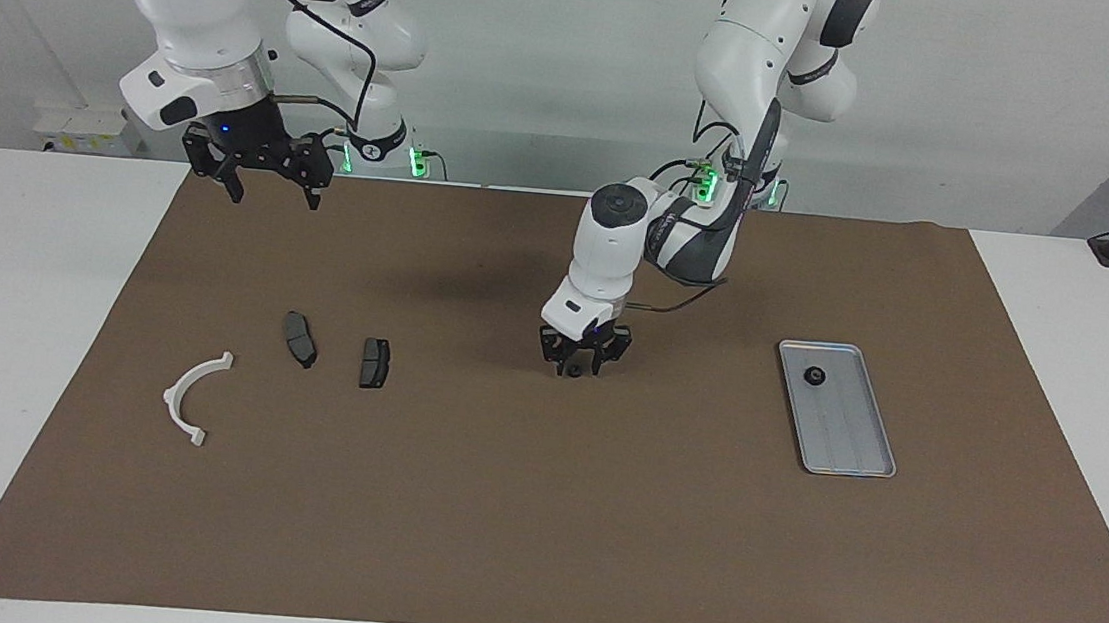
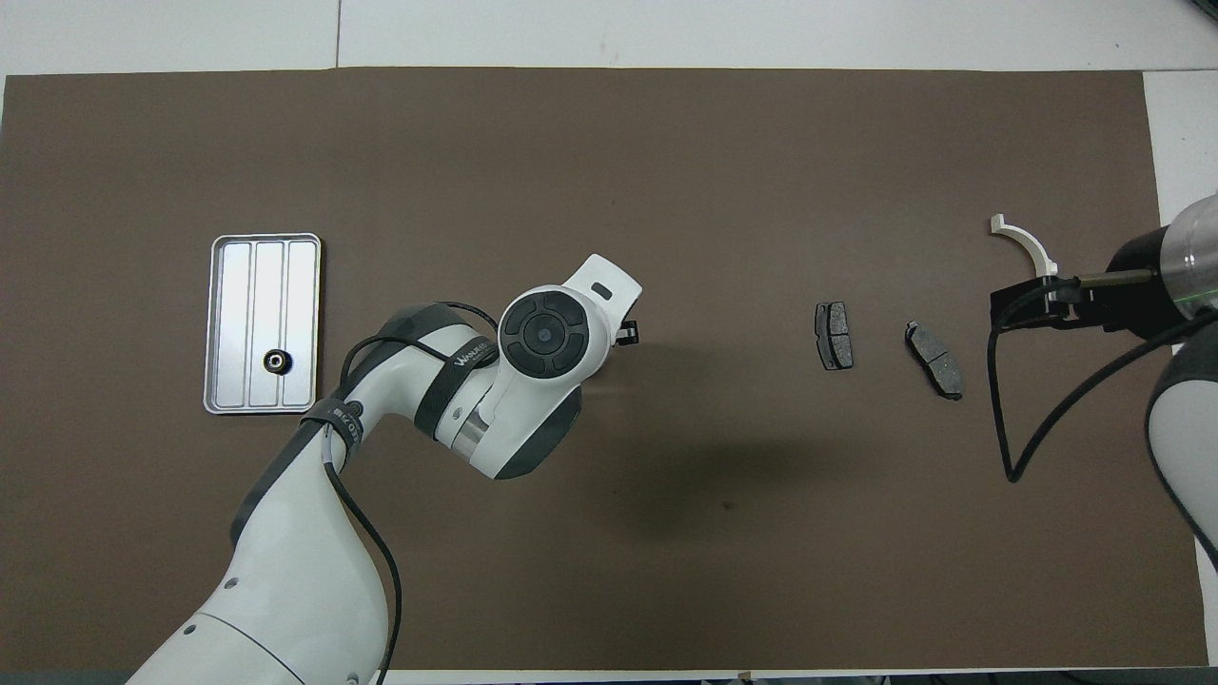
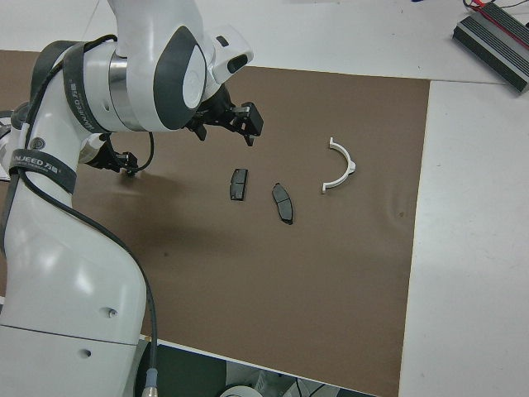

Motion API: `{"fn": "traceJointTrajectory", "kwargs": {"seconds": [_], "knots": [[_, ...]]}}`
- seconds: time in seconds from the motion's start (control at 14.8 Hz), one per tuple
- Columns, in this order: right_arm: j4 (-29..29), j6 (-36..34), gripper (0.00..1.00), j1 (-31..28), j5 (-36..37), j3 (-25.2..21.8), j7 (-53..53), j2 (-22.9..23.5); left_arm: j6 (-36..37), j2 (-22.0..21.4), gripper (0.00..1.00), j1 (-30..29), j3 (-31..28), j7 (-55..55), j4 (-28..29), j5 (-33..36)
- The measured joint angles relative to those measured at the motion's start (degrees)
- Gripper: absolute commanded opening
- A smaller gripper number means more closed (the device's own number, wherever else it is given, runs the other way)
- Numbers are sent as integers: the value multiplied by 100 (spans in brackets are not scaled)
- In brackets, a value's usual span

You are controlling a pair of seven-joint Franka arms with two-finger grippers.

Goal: Pick bearing gear from pile to tray

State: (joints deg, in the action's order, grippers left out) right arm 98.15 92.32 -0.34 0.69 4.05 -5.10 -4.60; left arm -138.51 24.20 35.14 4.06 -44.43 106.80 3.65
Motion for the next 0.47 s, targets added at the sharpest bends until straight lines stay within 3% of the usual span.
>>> {"fn": "traceJointTrajectory", "kwargs": {"seconds": [0.47], "knots": [[-2, 0, 100, 486, 0, -568, 0, -29, -76, 10, 55, 0, -1, -6, 32, 6]]}}
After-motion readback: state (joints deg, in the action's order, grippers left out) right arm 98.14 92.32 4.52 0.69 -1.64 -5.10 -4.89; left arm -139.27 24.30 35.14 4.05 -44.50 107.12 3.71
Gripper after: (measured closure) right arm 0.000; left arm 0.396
